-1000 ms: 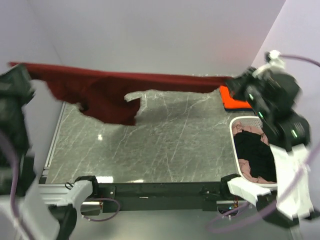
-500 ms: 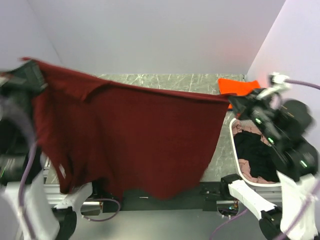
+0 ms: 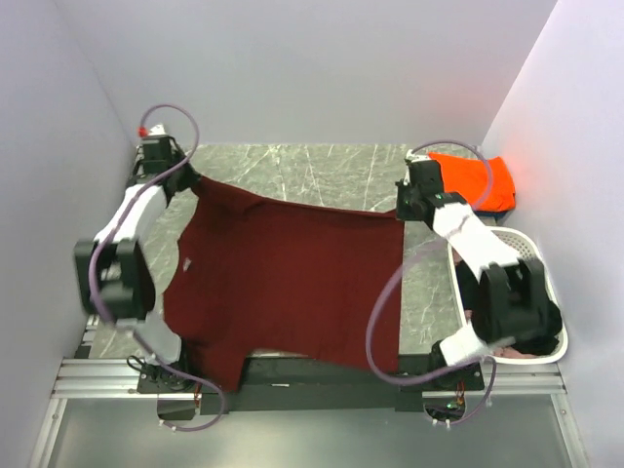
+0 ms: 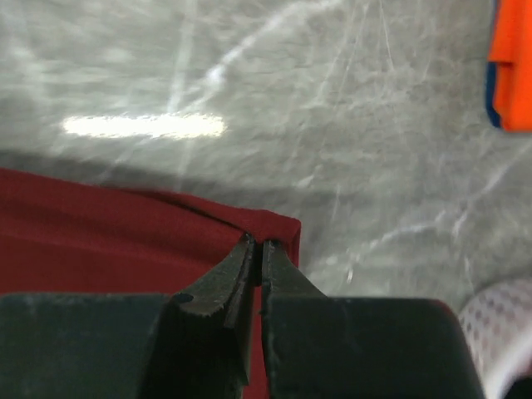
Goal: Fold and stack the t-shirts
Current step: Flatten the tshirt out, then fold the tshirt
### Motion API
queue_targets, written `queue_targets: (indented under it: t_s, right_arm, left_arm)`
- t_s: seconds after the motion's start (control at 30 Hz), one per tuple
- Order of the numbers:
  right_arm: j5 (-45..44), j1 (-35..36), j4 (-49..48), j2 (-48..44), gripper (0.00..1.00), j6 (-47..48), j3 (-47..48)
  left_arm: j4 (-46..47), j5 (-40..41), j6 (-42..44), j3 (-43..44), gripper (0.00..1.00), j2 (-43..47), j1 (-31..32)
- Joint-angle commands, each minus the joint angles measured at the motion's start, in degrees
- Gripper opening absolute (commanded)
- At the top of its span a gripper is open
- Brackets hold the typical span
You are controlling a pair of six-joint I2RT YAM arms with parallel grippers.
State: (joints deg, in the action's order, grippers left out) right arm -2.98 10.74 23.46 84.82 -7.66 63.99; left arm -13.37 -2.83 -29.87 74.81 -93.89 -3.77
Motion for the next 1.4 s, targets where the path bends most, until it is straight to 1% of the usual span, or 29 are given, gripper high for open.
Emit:
queue_targets:
  t_s: [0.0, 0.03, 0.07, 0.1, 0.13, 0.2, 0.27, 0.33, 0.47, 0.53, 0.67, 0.8, 0.93, 1.0, 1.17, 1.37]
  right_arm:
    - [-0.27, -3.09, -8.96, 8.41, 0.00, 3.44, 7.61]
    - [1.38, -3.62, -8.70, 13.40, 0.00, 3.62, 9.38]
    - [2.27, -4.23, -7.22, 15.88, 0.00, 3.88, 11.32]
    - [2.80, -4.76, -6.16, 18.17, 0.00, 4.40, 15.25]
    - [4.11, -5.81, -5.02, 22.28, 0.00, 4.41, 17.29]
    - [5.35, -6.61, -2.90, 25.65, 0.00, 3.71, 21.85]
    - [7.28, -7.58, -2.55, 28.99, 0.00, 2.92, 24.07]
    - [8.16, -8.02, -2.28, 31.19, 0.00, 2.21, 26.88]
    - [8.43, -8.28, 1.39, 34.01, 0.00, 1.86, 31.80]
    - [8.78, -8.37, 2.81, 34.45, 0.01, 1.60, 33.48]
    - [9.22, -8.46, 6.32, 32.61, 0.01, 1.07, 33.14]
    - [8.78, -8.55, 8.26, 29.97, 0.01, 0.37, 30.94]
    - [9.31, -8.63, 10.54, 27.95, 0.01, -0.42, 29.88]
    - [9.40, -8.55, 10.99, 27.16, 0.01, -0.86, 29.35]
    - [9.14, -8.55, 12.48, 25.40, 0.02, -1.83, 27.69]
    - [9.13, -8.55, 14.06, 22.85, 0.02, -3.41, 24.61]
  left_arm:
    - [9.76, -5.51, -1.33, 5.86, 0.01, -9.07, -0.27]
    - [9.50, -6.22, -1.77, 8.84, 0.01, -11.64, -0.19]
    - [9.15, -6.57, -2.03, 10.52, 0.01, -14.02, -0.18]
    - [8.45, -8.31, -2.30, 12.19, 0.01, -18.39, -0.18]
    - [7.40, -8.94, -2.56, 15.51, 0.01, -20.35, -0.10]
    - [6.86, -9.99, -3.26, 18.17, 0.01, -24.74, -0.10]
    - [5.81, -10.53, -3.70, 21.60, 0.01, -28.00, -0.27]
    - [5.02, -11.41, -4.32, 24.49, 0.01, -29.33, -0.27]
    - [2.83, -12.55, -5.72, 26.88, 0.01, -30.39, -0.27]
    - [1.68, -12.90, -6.78, 26.62, 0.01, -29.60, -0.27]
    - [-2.27, -13.78, -8.27, 23.99, 0.01, -24.96, -1.15]
    - [-4.99, -15.10, -11.70, 18.37, 0.01, -19.50, -2.56]
    - [-11.75, -15.97, -12.23, 17.57, 0.01, -15.19, -2.73]
    - [-13.34, -16.77, -11.88, 17.13, 0.01, -13.17, -2.82]
    - [-20.28, -15.98, -11.00, 15.38, 0.01, -9.57, -2.73]
    - [-22.14, -17.30, -11.36, 7.82, 0.01, -4.30, -2.73]
